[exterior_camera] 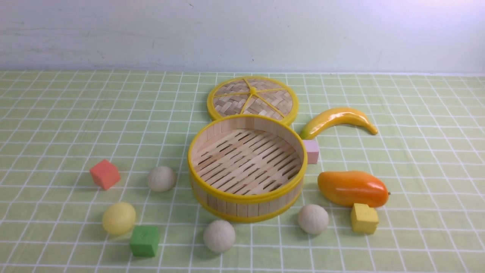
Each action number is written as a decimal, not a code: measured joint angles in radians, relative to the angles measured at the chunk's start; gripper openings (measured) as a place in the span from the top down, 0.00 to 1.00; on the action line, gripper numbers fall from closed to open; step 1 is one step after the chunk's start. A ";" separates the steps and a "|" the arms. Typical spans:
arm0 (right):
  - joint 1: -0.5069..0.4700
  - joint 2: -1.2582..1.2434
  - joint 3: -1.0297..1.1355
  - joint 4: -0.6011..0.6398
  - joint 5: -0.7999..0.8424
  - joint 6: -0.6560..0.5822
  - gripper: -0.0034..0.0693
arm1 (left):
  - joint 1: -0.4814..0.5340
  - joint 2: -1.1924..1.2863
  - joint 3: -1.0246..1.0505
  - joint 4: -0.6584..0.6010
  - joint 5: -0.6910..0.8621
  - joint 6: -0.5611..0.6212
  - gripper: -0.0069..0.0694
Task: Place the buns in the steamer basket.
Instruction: Use the left arm to grab a steamed stuffed bun
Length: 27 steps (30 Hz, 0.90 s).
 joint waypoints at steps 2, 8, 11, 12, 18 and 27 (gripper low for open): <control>0.000 0.000 0.000 0.000 0.000 0.000 0.62 | 0.000 0.105 -0.103 0.041 0.159 0.028 0.74; 0.000 0.000 0.000 0.000 0.000 0.000 0.62 | 0.000 0.582 -0.376 0.229 0.624 0.093 0.83; 0.000 0.000 0.000 0.000 0.000 0.000 0.62 | 0.000 0.778 -0.438 0.303 0.650 0.172 0.87; 0.000 0.000 0.000 0.000 0.000 0.000 0.62 | 0.000 0.791 -0.441 0.306 0.647 0.179 0.88; 0.000 0.000 0.000 0.000 0.000 0.000 0.62 | -0.072 1.093 -0.489 0.280 0.584 0.306 0.93; 0.000 0.000 0.000 0.000 0.000 0.000 0.62 | -0.278 1.226 -0.494 0.521 0.398 0.121 0.93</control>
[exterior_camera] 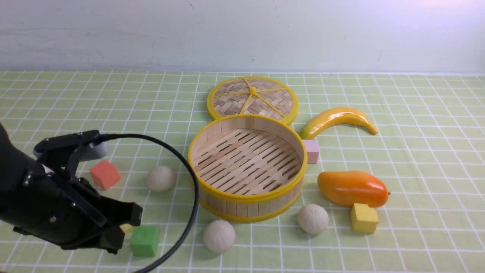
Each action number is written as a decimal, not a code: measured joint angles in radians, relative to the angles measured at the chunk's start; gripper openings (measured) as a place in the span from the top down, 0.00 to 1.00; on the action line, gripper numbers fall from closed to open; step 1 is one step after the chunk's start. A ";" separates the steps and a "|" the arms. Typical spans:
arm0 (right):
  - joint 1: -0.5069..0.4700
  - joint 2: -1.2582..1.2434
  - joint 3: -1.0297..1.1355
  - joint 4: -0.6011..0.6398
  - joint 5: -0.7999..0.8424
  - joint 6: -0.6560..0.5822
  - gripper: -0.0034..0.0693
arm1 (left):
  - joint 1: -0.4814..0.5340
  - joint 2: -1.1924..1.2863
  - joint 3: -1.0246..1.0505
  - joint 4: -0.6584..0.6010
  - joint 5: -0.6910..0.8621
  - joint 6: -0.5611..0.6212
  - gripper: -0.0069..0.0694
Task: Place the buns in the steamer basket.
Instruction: Use the left arm to grab a steamed stuffed bun
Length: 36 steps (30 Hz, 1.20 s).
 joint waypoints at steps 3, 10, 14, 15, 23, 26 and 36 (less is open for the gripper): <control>0.000 0.000 0.000 0.000 0.000 0.000 0.62 | 0.033 0.065 -0.011 0.075 -0.052 -0.045 0.93; 0.000 0.000 0.000 0.000 0.000 0.000 0.62 | 0.090 0.255 -0.147 0.116 -0.071 -0.025 0.82; 0.000 0.000 0.000 0.000 0.000 0.000 0.62 | 0.090 0.307 -0.199 0.118 -0.075 -0.003 0.70; 0.000 0.000 0.000 0.000 0.000 0.000 0.62 | 0.090 0.323 -0.210 0.125 -0.076 -0.001 0.67; 0.000 0.000 0.000 0.000 0.000 0.000 0.62 | 0.090 0.415 -0.221 0.145 -0.105 0.005 0.57; 0.000 0.000 0.000 0.000 0.000 0.000 0.62 | 0.090 0.438 -0.223 0.146 -0.141 0.006 0.57; 0.000 0.000 0.000 0.000 0.000 0.000 0.62 | 0.090 0.486 -0.230 0.154 -0.189 0.009 0.72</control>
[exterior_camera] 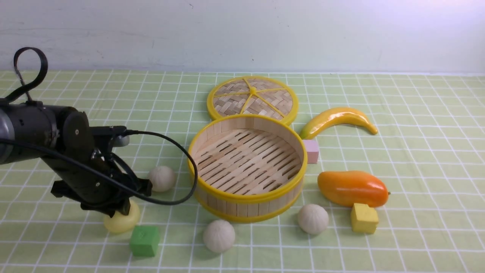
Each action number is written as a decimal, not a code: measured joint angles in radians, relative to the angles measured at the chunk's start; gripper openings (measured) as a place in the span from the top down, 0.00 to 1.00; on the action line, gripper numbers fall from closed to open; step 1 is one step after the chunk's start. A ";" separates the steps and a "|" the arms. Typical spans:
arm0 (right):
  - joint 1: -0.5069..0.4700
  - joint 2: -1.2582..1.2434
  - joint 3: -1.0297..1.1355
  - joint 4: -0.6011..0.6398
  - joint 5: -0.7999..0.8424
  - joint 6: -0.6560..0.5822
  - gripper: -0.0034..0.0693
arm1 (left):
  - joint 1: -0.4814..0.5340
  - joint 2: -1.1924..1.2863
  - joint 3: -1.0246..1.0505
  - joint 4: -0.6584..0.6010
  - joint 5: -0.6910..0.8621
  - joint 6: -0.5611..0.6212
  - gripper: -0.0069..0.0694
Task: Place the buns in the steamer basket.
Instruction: Use the left arm to grab a steamed stuffed bun, then use the left arm to put the steamed stuffed bun into the steamer
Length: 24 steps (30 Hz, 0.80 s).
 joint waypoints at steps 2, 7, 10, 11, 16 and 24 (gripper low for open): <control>0.000 0.000 0.000 0.000 0.000 0.000 0.62 | 0.000 -0.004 -0.005 0.000 0.009 0.000 0.87; 0.000 0.000 0.000 0.000 0.000 0.000 0.62 | -0.016 -0.057 -0.062 0.004 0.115 0.000 0.93; 0.000 0.000 0.000 0.000 0.000 0.000 0.62 | -0.071 -0.107 -0.124 0.000 0.176 0.004 0.93; 0.000 0.000 0.000 0.000 0.000 0.000 0.62 | -0.111 -0.126 -0.173 -0.007 0.195 0.016 0.93; 0.000 0.000 0.000 0.000 0.000 0.000 0.62 | -0.254 -0.098 -0.328 -0.031 0.214 0.043 0.93; 0.000 0.000 0.000 0.000 0.000 0.000 0.62 | -0.385 0.149 -0.559 -0.049 0.231 0.049 0.92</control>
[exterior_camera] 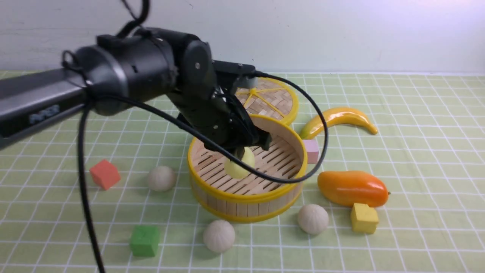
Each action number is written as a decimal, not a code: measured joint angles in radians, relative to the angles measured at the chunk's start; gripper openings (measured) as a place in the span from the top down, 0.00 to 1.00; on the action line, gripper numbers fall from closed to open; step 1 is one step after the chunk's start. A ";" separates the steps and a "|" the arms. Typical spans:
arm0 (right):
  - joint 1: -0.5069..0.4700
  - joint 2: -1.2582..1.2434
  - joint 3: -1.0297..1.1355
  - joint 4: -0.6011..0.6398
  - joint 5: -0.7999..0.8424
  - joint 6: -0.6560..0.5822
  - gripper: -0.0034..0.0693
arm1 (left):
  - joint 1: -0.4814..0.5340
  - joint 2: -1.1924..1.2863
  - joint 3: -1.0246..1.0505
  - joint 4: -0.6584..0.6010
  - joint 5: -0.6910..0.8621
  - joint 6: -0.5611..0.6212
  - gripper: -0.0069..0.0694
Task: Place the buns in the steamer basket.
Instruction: Use the left arm to put the steamed stuffed bun into the steamer, then use the left arm to grab a steamed stuffed bun
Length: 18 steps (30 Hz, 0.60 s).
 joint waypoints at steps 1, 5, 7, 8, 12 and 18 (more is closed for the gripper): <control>0.000 0.000 0.000 0.000 0.000 0.000 0.62 | -0.004 0.043 -0.031 0.000 0.018 0.000 0.90; 0.000 0.000 0.000 0.000 0.000 0.000 0.62 | -0.005 0.127 -0.094 0.001 0.077 0.001 0.81; 0.000 0.000 0.000 0.000 0.000 0.000 0.62 | -0.005 0.154 -0.117 0.004 0.099 0.001 0.73; 0.000 0.000 0.000 0.000 0.000 0.000 0.62 | -0.005 0.164 -0.128 0.004 0.113 0.001 0.66; 0.000 0.000 0.000 0.000 0.000 0.000 0.62 | -0.005 0.153 -0.191 0.009 0.176 0.001 0.40; 0.000 0.000 0.000 0.000 0.000 0.000 0.62 | 0.016 0.018 -0.217 0.120 0.325 -0.059 0.34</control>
